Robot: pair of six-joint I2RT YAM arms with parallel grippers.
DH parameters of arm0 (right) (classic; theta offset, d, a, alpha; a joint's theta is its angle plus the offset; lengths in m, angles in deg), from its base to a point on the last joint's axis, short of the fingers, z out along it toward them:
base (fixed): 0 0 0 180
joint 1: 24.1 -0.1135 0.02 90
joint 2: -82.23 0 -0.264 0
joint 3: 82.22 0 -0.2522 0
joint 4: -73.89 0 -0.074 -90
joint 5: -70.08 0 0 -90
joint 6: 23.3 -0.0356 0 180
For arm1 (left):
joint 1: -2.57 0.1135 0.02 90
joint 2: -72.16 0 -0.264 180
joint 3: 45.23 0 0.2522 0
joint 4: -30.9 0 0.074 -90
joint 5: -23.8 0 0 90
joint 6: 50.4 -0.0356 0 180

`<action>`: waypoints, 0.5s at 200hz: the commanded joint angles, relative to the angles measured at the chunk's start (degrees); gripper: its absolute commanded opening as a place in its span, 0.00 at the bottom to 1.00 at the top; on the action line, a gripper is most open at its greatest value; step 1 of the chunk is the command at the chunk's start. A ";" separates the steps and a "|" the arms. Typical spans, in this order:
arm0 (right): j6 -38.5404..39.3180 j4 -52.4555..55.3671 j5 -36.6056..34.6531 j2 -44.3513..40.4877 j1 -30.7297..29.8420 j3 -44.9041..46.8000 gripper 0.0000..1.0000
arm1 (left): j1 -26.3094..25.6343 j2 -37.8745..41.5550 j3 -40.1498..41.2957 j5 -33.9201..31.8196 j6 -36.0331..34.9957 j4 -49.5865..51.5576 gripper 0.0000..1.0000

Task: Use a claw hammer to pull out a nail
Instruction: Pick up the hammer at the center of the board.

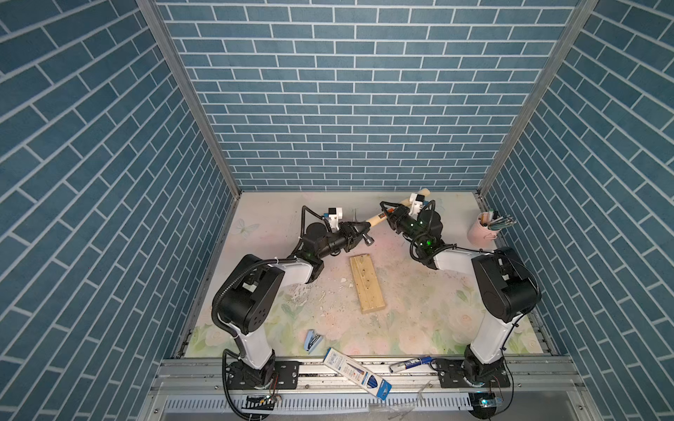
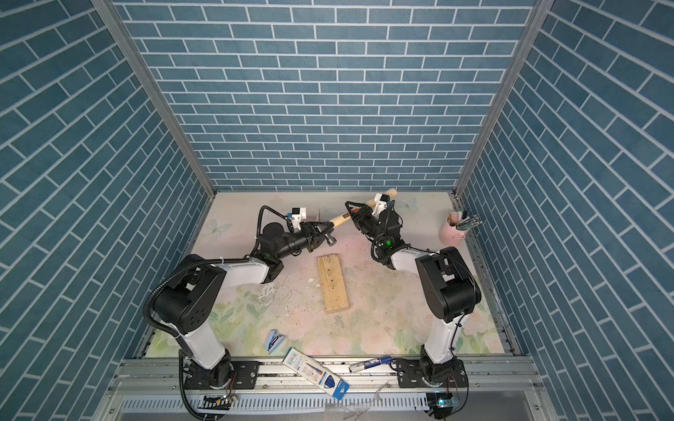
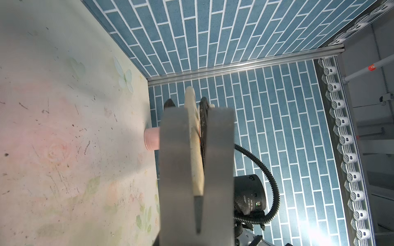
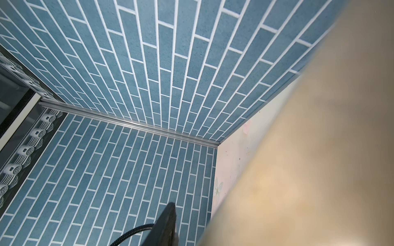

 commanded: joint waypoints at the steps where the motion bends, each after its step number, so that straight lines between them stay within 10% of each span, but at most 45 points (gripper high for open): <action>1: -3.94 -6.05 -0.30 1.02 0.21 -2.11 0.43 | -2.04 -0.30 -0.59 1.87 0.63 -9.61 0.00; 100: -6.70 -8.00 1.10 2.65 0.31 -3.63 0.29 | -3.75 -2.30 -0.59 2.30 0.35 -9.64 0.02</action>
